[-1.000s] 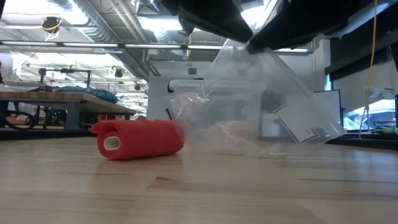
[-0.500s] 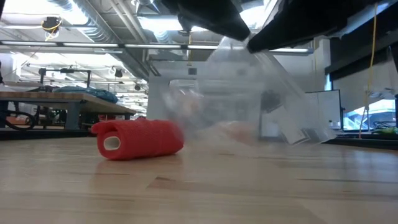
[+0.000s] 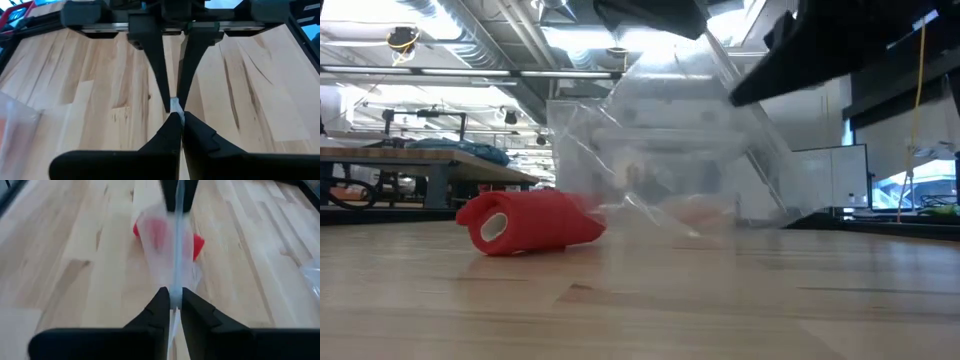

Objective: Roll bandage
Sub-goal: Open the transparent zip bag

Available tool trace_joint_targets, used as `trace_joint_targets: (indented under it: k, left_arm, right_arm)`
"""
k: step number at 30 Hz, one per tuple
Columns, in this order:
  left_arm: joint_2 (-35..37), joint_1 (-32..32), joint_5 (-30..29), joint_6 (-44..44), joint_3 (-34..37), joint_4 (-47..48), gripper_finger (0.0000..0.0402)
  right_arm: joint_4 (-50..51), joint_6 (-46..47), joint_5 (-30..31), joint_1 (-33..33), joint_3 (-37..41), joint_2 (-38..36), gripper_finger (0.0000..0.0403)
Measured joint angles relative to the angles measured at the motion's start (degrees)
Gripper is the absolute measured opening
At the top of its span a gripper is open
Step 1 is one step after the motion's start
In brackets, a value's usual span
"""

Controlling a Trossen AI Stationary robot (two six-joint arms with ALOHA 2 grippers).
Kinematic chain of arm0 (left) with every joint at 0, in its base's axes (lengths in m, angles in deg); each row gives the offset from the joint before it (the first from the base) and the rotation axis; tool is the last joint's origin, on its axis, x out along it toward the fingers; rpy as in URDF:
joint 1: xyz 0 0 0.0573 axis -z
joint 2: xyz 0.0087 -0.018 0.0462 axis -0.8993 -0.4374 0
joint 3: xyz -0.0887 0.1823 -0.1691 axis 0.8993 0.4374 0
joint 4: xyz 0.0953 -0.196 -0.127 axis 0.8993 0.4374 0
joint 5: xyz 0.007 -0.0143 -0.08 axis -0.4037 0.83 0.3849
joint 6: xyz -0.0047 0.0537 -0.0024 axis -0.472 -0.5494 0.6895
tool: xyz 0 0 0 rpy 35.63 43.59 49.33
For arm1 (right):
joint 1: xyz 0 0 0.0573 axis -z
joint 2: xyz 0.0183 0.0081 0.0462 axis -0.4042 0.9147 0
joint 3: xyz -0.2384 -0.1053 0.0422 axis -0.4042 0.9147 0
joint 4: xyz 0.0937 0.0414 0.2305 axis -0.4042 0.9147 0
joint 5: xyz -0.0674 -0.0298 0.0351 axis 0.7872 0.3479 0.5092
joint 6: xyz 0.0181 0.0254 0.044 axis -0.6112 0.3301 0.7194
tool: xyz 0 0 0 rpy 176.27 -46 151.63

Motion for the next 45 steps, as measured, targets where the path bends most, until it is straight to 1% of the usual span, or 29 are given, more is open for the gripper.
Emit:
trace_joint_targets:
  k: [4, 6, 11, 13, 16, 18, 24, 27, 29, 31, 35, 37, 39, 40, 42, 45]
  left_arm:
    - [0.9, 0.3, -0.9, 0.3, 0.0, 1.6, 0.0]
    - [1.6, 0.7, -2.2, 0.3, 0.0, 2.4, 0.0]
    - [3.4, 1.9, -4.0, 0.7, 0.0, 5.3, 0.0]
    - [4.0, 2.3, -4.6, 0.8, 0.0, 5.9, 0.0]
    - [4.5, 3.0, -5.5, 0.8, 0.0, 6.5, 0.0]
    - [4.9, 3.1, -5.9, 0.8, 0.0, 6.5, 0.0]
    - [5.2, 3.2, -6.1, 0.8, -0.1, 6.6, 0.0]
    - [5.2, 3.1, -6.1, 1.4, -0.1, 6.8, 0.0]
    - [5.1, 3.1, -6.1, 1.5, -0.1, 7.1, 0.0]
    - [4.9, 3.1, -6.1, 1.4, -0.1, 7.0, 0.0]
    - [4.6, 2.8, -6.0, 1.7, -0.1, 7.0, 0.0]
    - [4.5, 2.6, -6.0, 1.9, -0.1, 7.5, 0.0]
    - [4.5, 2.5, -6.1, 2.3, -0.1, 7.5, 0.0]
    - [4.5, 2.5, -6.1, 2.4, -0.1, 7.4, 0.0]
    - [4.5, 2.5, -6.1, 2.3, -0.1, 7.4, 0.0]
    - [4.4, 2.5, -6.1, 2.3, -0.1, 7.1, 0.0]
  right_arm:
    - [2.9, 1.4, 0.4, 0.0, -0.1, 0.0, 0.0031]
    - [3.9, 1.5, 1.0, 0.0, -0.2, -0.1, 0.0028]
    - [7.1, 1.6, 0.2, 0.0, 0.0, -0.1, 0.004]
    - [8.7, 3.2, -0.6, 0.0, 0.0, 0.0, 0.0043]
    - [12.2, 6.7, -0.1, 0.0, 0.0, 0.0, 0.0041]
    - [13.8, 6.9, 0.0, 0.0, 0.0, 0.0, 0.004]
    - [12.0, 7.3, -0.8, 0.0, 0.0, 0.0, 0.005]
    - [13.0, 7.8, -1.6, 0.0, -1.3, 0.1, 0.0067]
    - [13.0, 8.0, -1.6, 0.0, -2.8, -0.1, 0.0085]
    - [14.3, 7.0, -3.0, 0.0, -4.6, -0.8, 0.0108]
    - [21.8, 6.4, -5.7, 0.0, -10.0, -2.6, 0.0159]
    - [26.9, 6.6, -5.9, -0.2, -13.1, -3.0, 0.0179]
    - [29.4, 6.2, -6.0, -1.3, -15.3, -3.0, 0.0193]
    - [28.7, 5.1, -5.5, -1.9, -15.6, -3.0, 0.0198]
    - [24.3, 3.1, -4.6, -2.8, -15.4, -2.7, 0.0203]
    - [19.1, 0.8, -2.5, -3.3, -13.7, -1.9, 0.0202]
